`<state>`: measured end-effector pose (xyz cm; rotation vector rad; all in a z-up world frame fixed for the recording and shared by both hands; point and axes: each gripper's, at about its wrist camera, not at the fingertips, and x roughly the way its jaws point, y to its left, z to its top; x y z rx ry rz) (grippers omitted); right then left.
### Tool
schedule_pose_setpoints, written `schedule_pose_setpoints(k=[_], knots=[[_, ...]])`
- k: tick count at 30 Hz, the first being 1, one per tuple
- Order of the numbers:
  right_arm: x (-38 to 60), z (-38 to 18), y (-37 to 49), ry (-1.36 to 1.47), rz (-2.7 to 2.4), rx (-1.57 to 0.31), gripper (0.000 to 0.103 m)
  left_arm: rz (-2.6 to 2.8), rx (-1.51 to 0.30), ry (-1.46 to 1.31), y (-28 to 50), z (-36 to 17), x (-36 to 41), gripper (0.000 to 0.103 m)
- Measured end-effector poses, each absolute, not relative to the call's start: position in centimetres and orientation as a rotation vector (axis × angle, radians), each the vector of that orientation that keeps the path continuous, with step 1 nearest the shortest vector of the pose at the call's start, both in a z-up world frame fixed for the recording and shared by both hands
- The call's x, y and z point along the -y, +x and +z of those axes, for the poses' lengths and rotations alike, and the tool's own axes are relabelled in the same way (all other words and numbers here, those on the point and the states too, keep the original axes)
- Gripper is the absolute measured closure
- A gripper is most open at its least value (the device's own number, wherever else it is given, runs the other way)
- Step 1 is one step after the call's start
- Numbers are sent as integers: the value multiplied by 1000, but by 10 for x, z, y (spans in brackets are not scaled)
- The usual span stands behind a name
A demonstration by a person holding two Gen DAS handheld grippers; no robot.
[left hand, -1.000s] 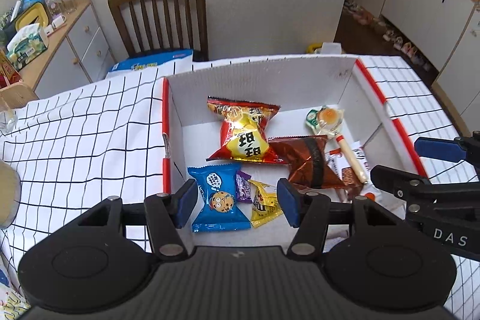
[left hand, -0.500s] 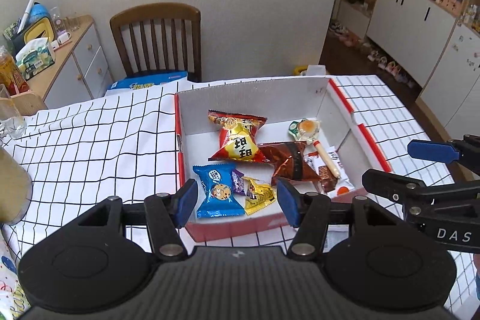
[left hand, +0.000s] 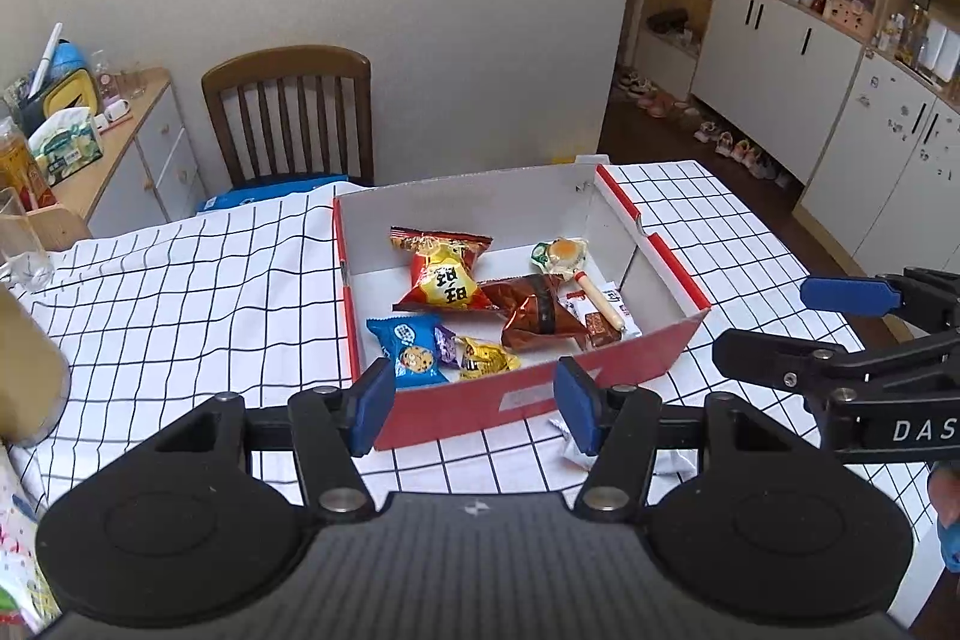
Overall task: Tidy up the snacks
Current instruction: 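Move both open tools back toward the silver packet and small wrapped candy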
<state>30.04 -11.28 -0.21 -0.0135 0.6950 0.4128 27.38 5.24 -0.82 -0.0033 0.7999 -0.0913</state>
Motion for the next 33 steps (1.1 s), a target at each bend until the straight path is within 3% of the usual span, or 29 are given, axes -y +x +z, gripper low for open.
schedule_pose_setpoints(k=[10,12,13,26,33], knots=[[125,-5,261,22,445,-662,2,-104,-785,-50,238,-14,-53,45],[126,-8,255,24,450,-656,1,-102,-776,-57,231,-17,-53,30],[126,-10,251,26,454,-654,0,-100,-766,-60,227,-17,-53,27],[128,-41,214,-7,463,-673,0,-105,-756,-31,194,-42,-48,26],[136,-64,212,-31,449,-721,0,-81,-785,-23,188,-67,-46,19]])
